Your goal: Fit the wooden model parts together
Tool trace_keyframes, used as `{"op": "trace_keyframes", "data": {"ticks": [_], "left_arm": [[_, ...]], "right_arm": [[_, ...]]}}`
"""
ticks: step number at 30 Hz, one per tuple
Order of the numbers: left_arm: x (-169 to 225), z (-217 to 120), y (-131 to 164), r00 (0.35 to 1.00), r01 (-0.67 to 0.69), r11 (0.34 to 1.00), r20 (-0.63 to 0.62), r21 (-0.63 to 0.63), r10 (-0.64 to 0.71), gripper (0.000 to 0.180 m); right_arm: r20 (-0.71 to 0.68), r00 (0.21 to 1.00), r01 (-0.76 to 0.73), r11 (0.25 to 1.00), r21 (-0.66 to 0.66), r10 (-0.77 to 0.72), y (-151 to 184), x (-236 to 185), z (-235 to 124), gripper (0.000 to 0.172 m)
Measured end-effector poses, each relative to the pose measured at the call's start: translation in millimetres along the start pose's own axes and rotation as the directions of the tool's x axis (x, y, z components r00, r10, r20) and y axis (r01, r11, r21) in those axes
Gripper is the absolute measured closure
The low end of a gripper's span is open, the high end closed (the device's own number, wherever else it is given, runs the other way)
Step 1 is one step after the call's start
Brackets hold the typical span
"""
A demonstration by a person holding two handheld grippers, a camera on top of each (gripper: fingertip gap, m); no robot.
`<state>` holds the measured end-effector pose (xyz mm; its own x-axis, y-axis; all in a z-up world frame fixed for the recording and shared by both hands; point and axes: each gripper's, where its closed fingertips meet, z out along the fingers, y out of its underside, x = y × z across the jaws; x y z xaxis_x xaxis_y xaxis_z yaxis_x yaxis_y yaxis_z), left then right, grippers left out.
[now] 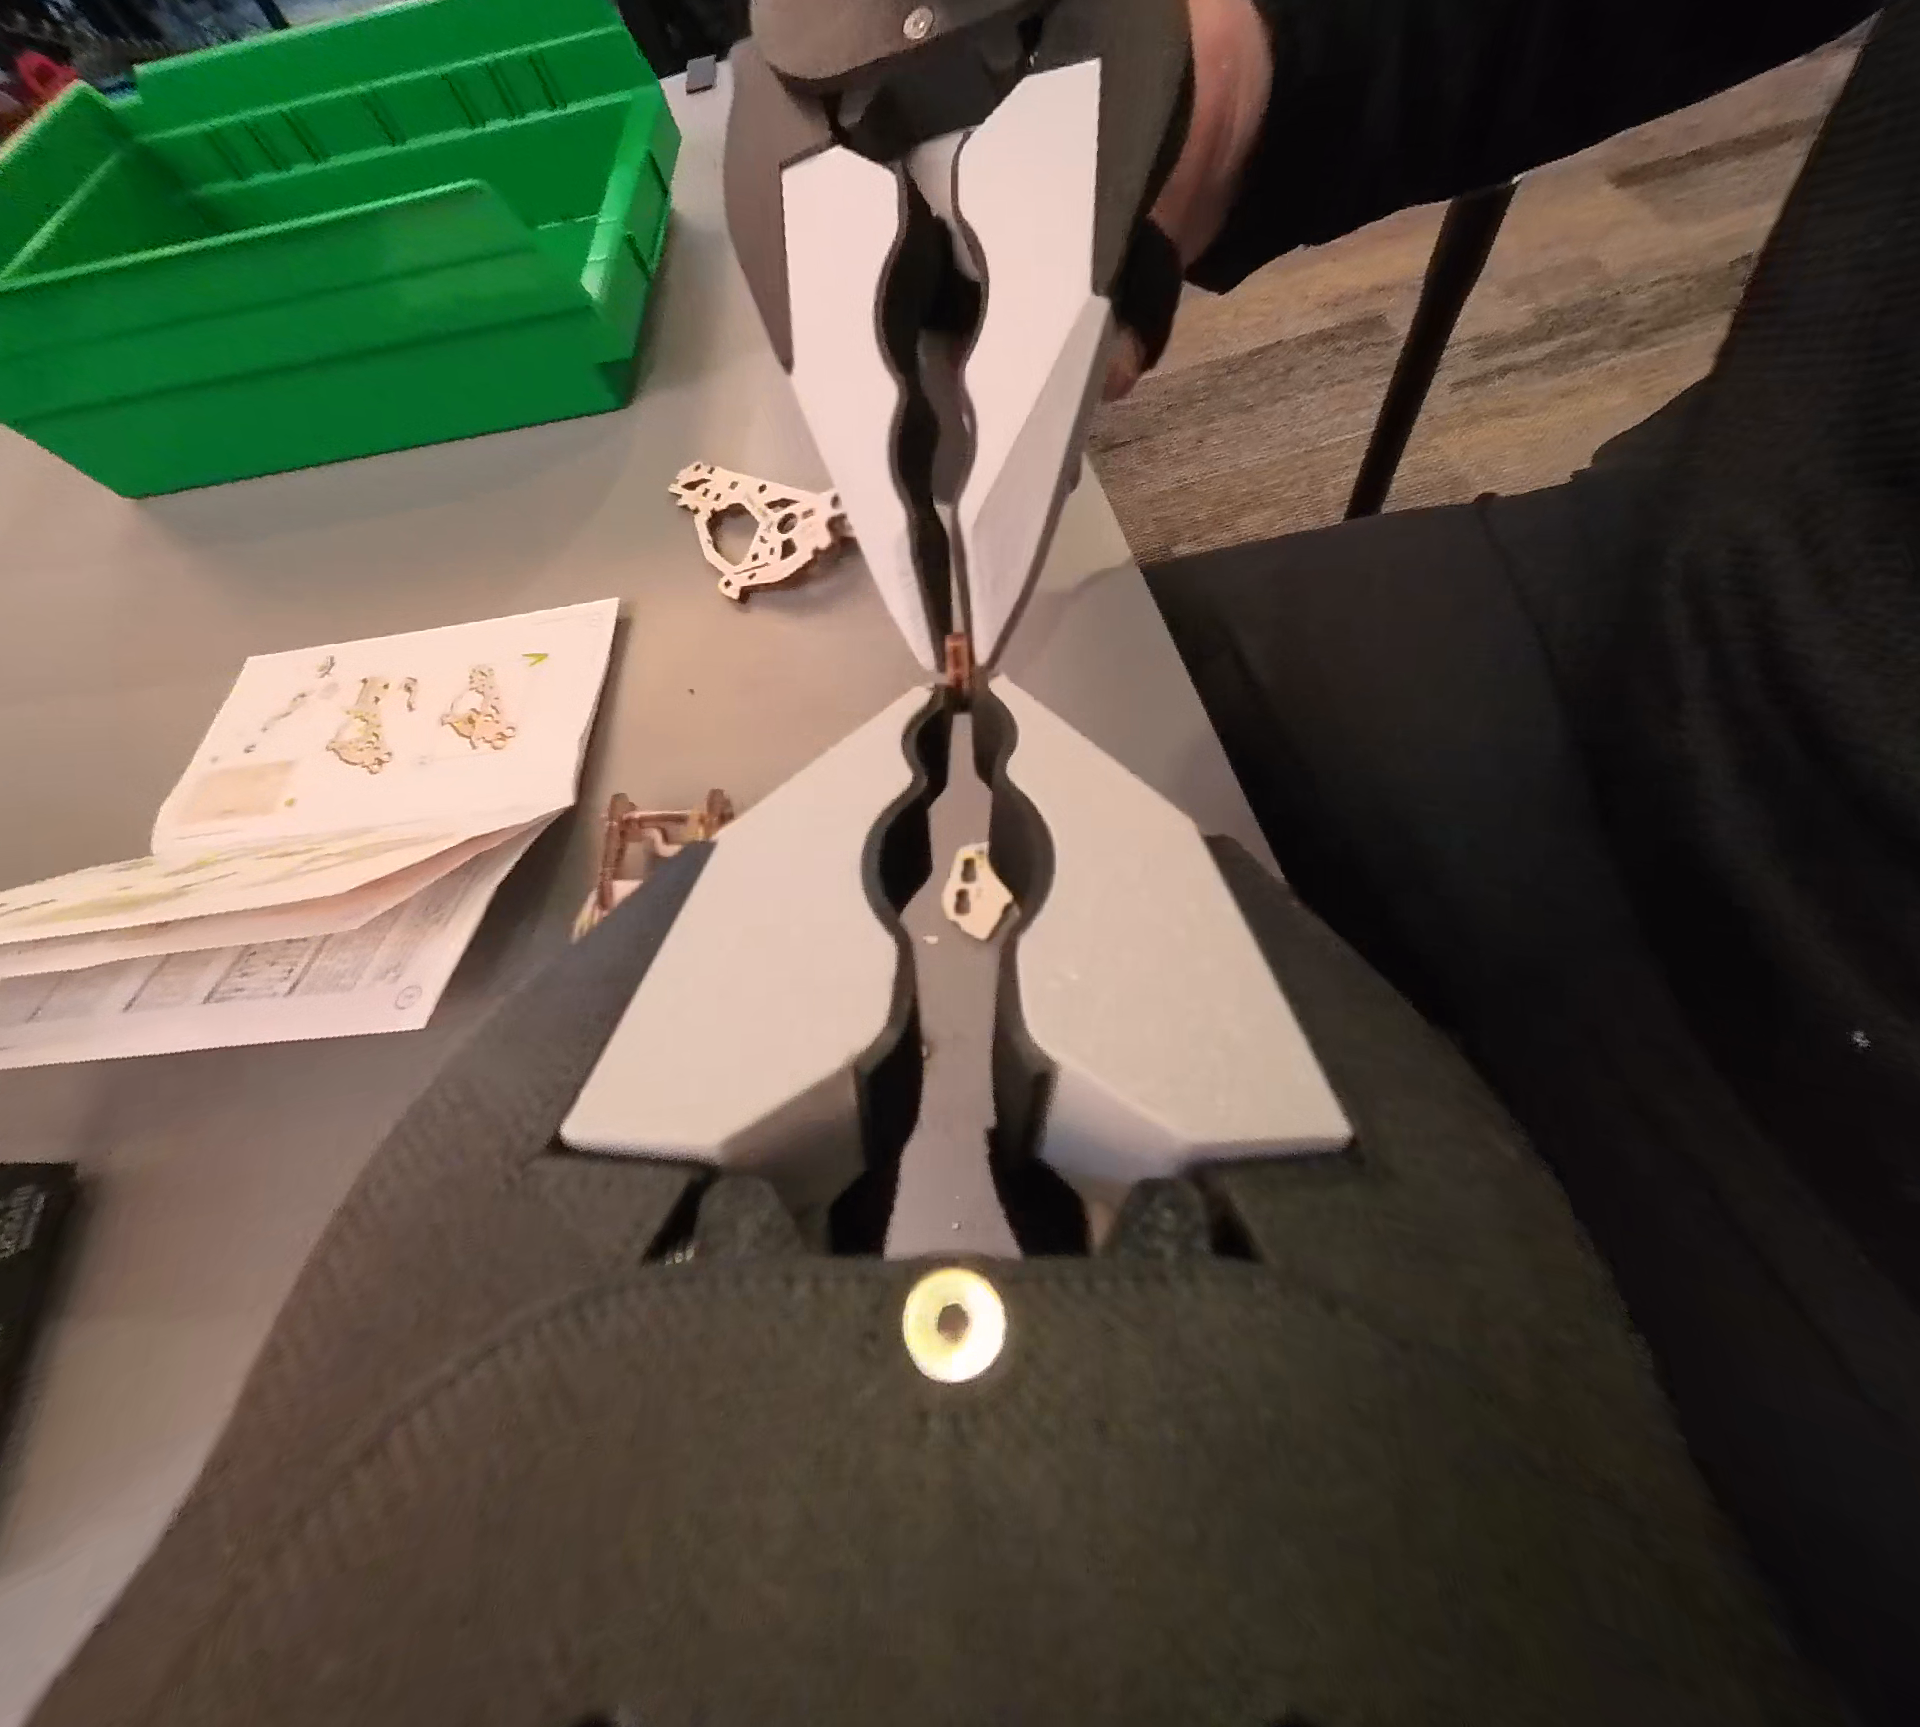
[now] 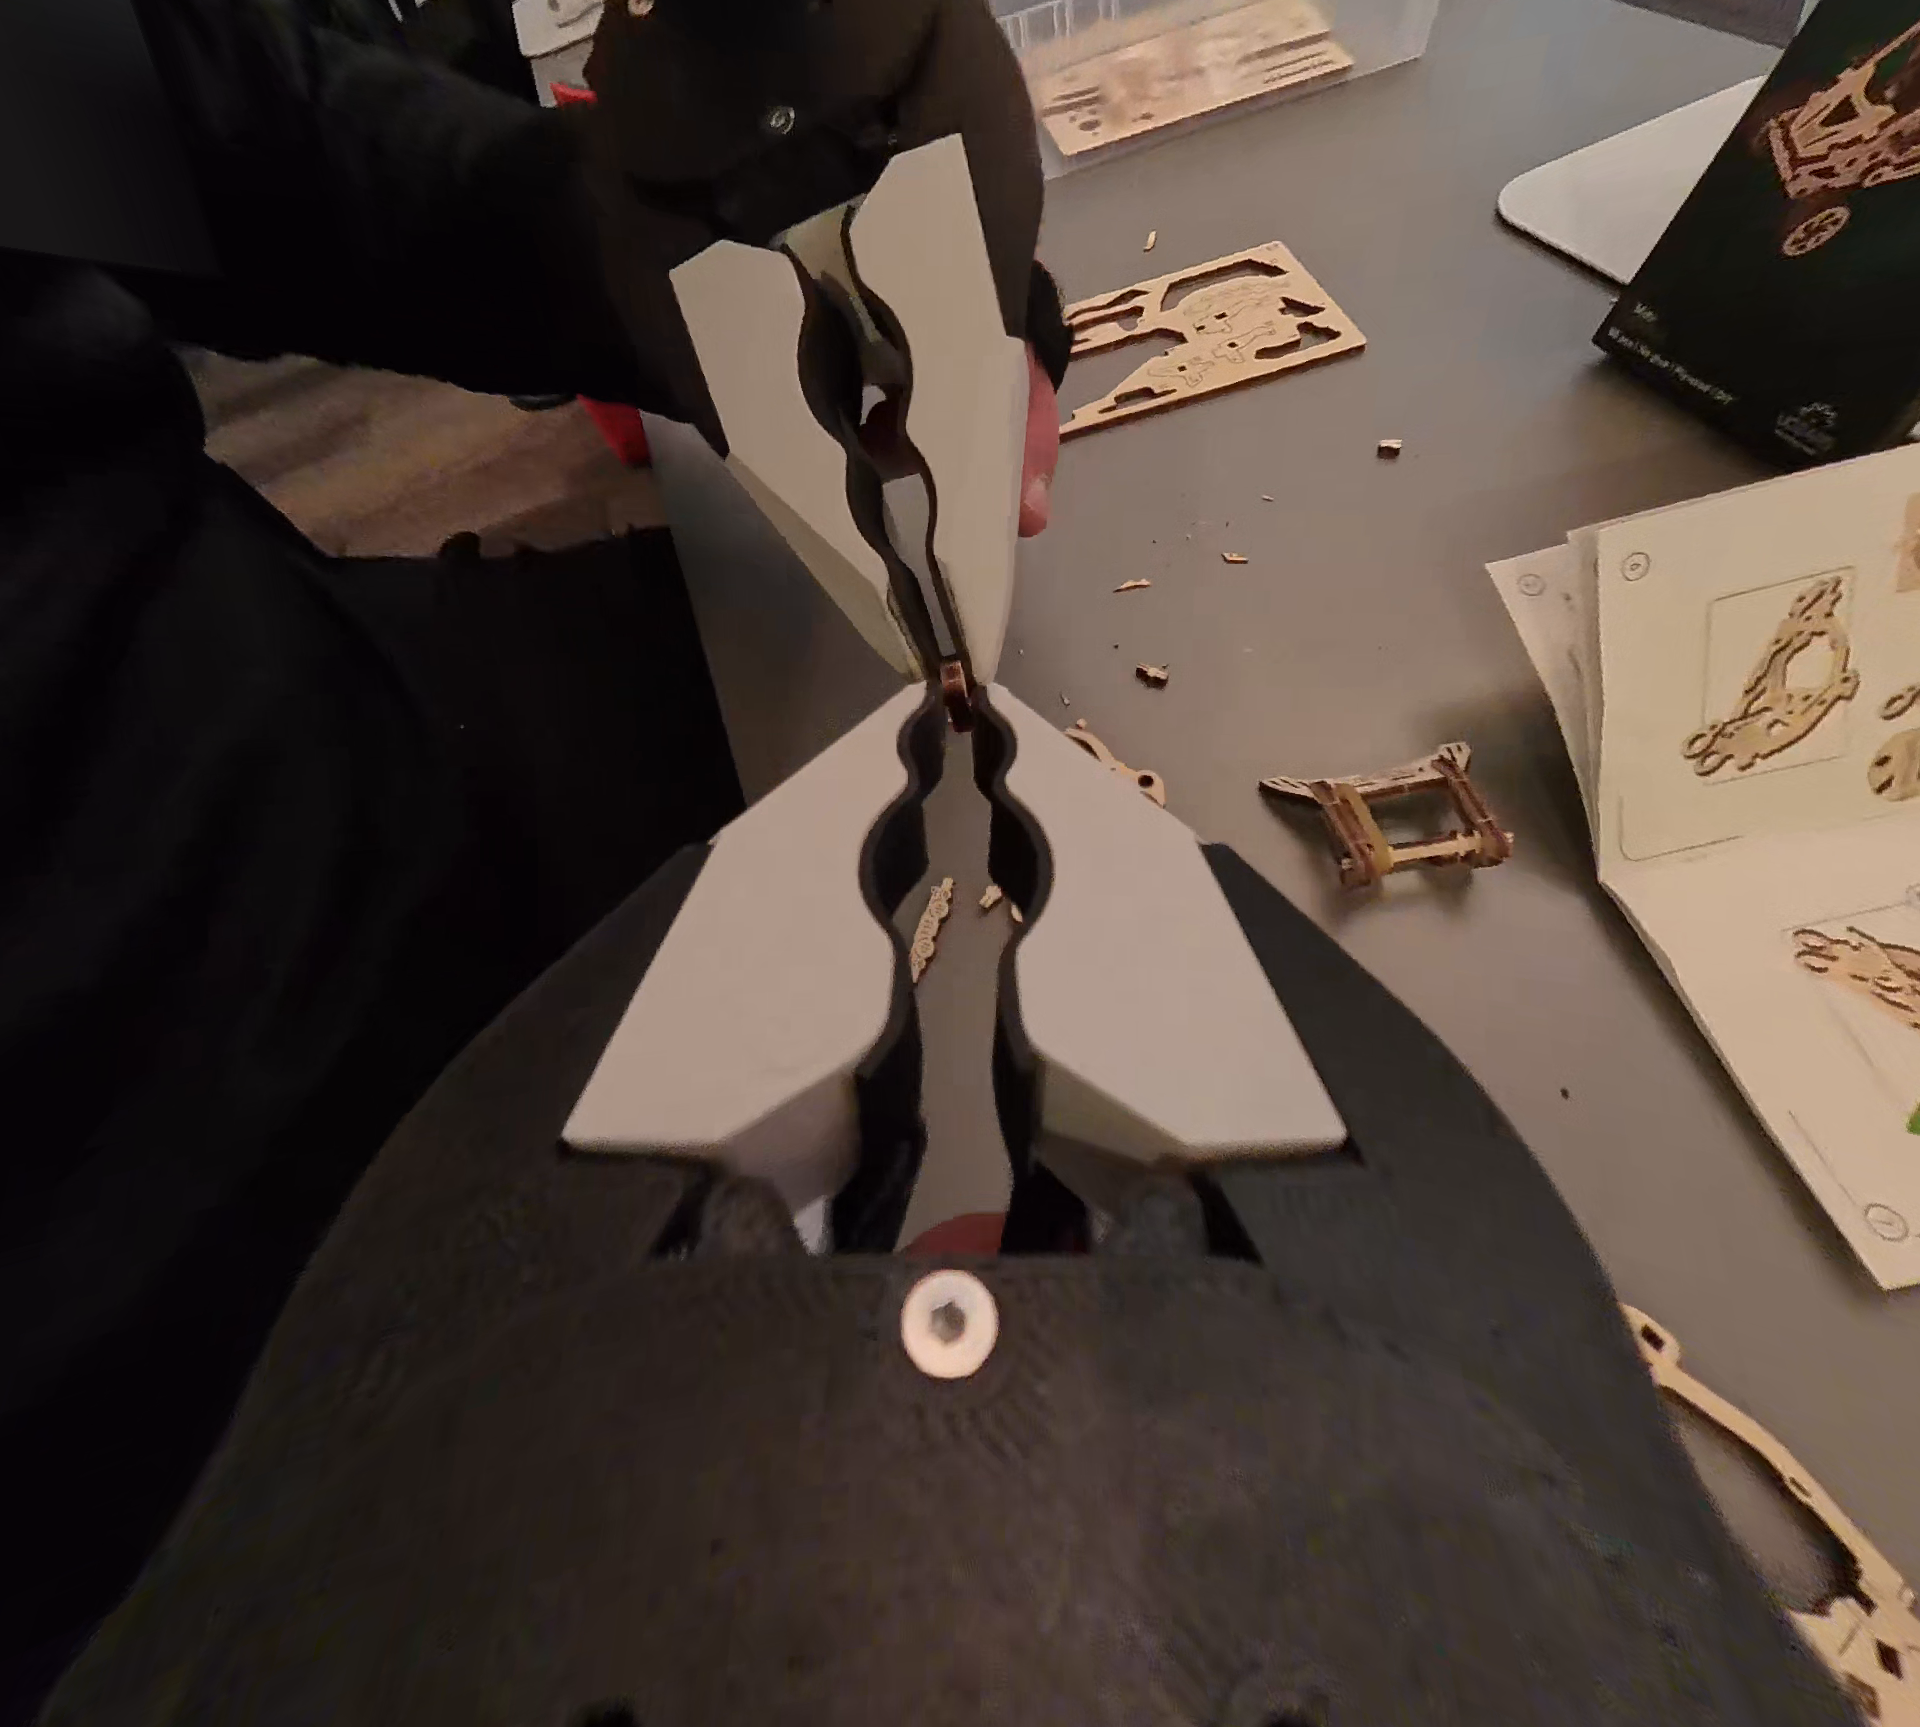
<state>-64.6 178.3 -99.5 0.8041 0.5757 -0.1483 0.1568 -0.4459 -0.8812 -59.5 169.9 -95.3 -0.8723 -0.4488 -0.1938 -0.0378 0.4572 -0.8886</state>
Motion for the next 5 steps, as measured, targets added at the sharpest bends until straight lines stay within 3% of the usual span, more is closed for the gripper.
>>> {"op": "trace_keyframes", "data": {"ticks": [1, 5], "left_arm": [[1, 0, 1, 1.000, 0.018, 1.000, -0.012, -0.001, -0.018, 0.179], [-9, -3, 7, 0.994, 0.104, 0.995, 0.020, -0.011, -0.104, 0.173]], "right_arm": [[-0.004, 1.000, 0.007, 1.000, -0.006, -0.007, 1, 0, 0, 0.170], [-0.028, 0.994, -0.105, 0.994, 0.038, 0.107, 0, 11, 0, 0.171]]}}
